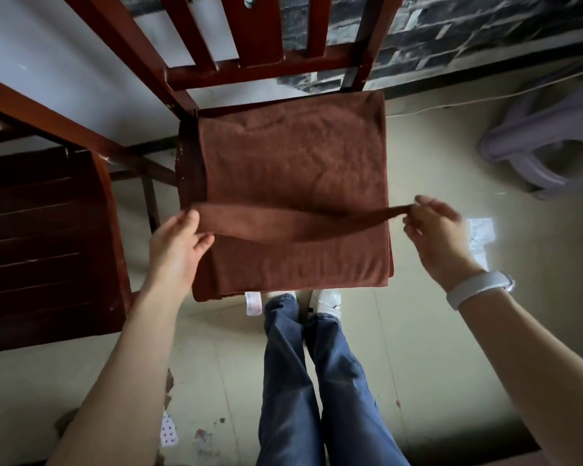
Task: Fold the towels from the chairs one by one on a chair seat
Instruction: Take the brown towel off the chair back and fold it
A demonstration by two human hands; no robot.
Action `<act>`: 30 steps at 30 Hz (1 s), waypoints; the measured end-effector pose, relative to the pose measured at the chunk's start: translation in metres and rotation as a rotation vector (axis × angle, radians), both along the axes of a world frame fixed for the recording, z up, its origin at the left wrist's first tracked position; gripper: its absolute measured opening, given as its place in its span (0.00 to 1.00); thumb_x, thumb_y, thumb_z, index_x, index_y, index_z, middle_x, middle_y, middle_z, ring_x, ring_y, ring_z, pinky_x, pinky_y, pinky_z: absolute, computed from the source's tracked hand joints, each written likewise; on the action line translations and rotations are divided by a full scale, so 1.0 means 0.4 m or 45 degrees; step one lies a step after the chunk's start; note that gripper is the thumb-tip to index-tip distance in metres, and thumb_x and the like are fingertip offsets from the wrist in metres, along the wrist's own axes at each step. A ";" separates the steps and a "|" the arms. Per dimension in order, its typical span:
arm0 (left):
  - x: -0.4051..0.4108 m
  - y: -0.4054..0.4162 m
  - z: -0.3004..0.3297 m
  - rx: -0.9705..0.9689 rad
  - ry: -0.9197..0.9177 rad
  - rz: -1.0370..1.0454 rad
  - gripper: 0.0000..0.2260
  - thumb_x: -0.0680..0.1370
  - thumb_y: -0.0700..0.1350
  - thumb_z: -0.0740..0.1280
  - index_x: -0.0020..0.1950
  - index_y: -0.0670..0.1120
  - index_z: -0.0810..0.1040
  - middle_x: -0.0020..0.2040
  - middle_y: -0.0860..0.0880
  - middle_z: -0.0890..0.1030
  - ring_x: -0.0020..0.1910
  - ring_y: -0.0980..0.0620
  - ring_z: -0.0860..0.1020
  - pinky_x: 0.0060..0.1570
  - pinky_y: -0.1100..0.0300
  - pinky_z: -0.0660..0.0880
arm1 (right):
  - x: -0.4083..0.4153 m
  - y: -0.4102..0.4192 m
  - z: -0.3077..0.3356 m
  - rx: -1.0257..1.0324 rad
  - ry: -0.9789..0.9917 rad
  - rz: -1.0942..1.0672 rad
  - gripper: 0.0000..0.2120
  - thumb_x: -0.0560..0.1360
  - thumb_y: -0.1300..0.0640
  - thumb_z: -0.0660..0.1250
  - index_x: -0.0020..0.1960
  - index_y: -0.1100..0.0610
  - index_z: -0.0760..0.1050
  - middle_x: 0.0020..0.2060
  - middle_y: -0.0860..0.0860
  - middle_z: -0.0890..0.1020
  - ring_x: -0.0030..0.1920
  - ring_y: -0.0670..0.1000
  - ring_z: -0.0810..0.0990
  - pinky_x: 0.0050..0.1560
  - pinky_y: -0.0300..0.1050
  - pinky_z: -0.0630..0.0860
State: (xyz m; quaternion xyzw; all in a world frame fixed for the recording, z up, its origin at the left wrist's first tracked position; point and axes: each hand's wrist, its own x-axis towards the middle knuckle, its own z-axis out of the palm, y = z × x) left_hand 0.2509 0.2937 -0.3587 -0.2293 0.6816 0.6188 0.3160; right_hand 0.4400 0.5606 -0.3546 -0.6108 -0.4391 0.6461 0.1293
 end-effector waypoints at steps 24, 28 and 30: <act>0.202 -0.129 -0.217 -0.880 -0.014 -0.246 0.11 0.73 0.41 0.70 0.53 0.38 0.80 0.49 0.40 0.82 0.42 0.44 0.80 0.55 0.54 0.75 | 0.196 -0.150 -0.221 -0.371 -0.439 0.123 0.06 0.76 0.66 0.61 0.52 0.64 0.72 0.36 0.55 0.77 0.39 0.50 0.77 0.44 0.41 0.74; 0.202 -0.120 -0.210 -0.907 -0.014 -0.310 0.10 0.73 0.41 0.70 0.52 0.38 0.80 0.46 0.44 0.81 0.46 0.48 0.78 0.51 0.60 0.72 | 0.210 -0.153 -0.224 -0.252 -0.474 0.092 0.04 0.75 0.66 0.61 0.48 0.64 0.74 0.33 0.55 0.77 0.36 0.50 0.77 0.43 0.38 0.75; 0.205 -0.115 -0.206 -0.754 -0.063 -0.266 0.09 0.74 0.39 0.69 0.52 0.37 0.79 0.45 0.44 0.79 0.42 0.50 0.77 0.49 0.59 0.74 | 0.216 -0.152 -0.223 -0.225 -0.485 0.062 0.05 0.75 0.65 0.61 0.45 0.64 0.75 0.32 0.56 0.78 0.36 0.51 0.77 0.43 0.38 0.75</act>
